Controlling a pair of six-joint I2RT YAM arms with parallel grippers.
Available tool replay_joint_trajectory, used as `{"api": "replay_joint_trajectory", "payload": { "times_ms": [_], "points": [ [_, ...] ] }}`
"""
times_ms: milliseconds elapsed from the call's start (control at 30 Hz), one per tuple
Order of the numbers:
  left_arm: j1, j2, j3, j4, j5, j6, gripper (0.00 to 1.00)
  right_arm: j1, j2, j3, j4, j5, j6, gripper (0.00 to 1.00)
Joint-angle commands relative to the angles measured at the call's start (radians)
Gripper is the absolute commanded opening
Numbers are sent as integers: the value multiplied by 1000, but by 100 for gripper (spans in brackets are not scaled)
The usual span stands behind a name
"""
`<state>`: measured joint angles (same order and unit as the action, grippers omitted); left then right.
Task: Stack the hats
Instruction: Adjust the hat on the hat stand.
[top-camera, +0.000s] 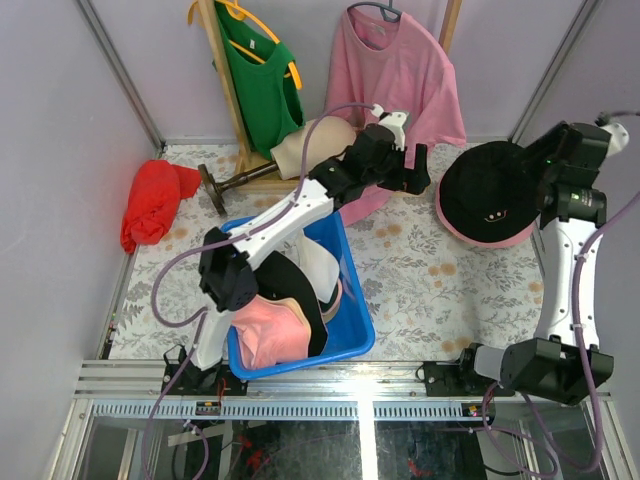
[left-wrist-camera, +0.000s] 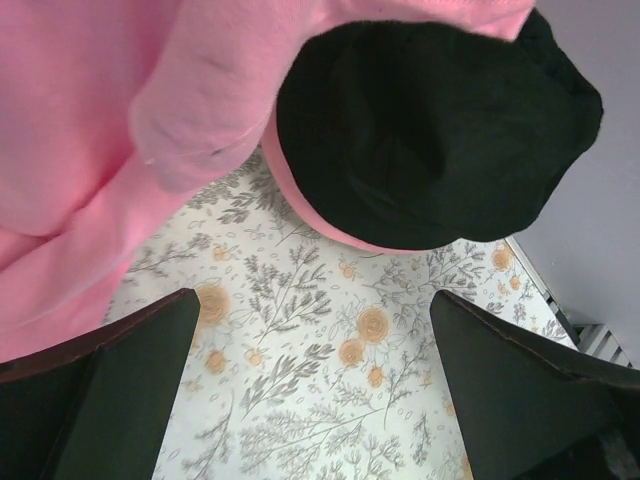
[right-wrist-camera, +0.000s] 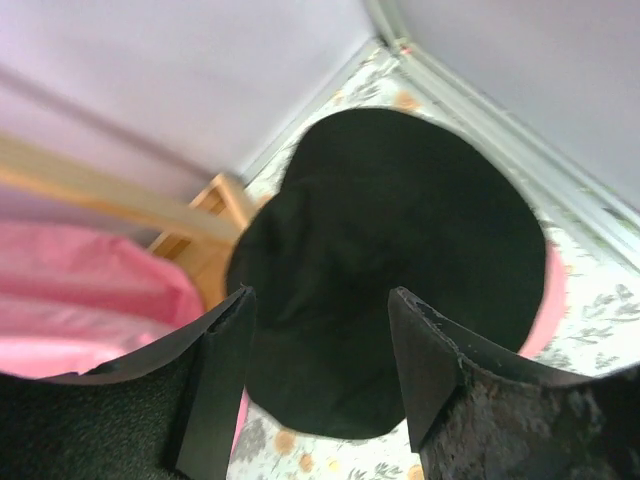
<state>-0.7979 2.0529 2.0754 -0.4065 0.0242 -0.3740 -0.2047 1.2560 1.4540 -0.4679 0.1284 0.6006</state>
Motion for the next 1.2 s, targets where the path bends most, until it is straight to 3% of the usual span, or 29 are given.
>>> {"api": "replay_joint_trajectory", "payload": {
  "times_ms": [0,333,700,1167],
  "points": [
    [-7,101,126,-8,86,-82,99,-134,-10,-26,31,-55,15,63],
    [-8,212,135,115,84,-218,99,-312,82,-105,119,-137,90,68],
    [9,238,38,315,85,-358,99,-360,174,-235,294,-239,114,69],
    [41,278,-12,423,140,-458,98,-367,228,-334,465,-269,90,69]
  ]
}}
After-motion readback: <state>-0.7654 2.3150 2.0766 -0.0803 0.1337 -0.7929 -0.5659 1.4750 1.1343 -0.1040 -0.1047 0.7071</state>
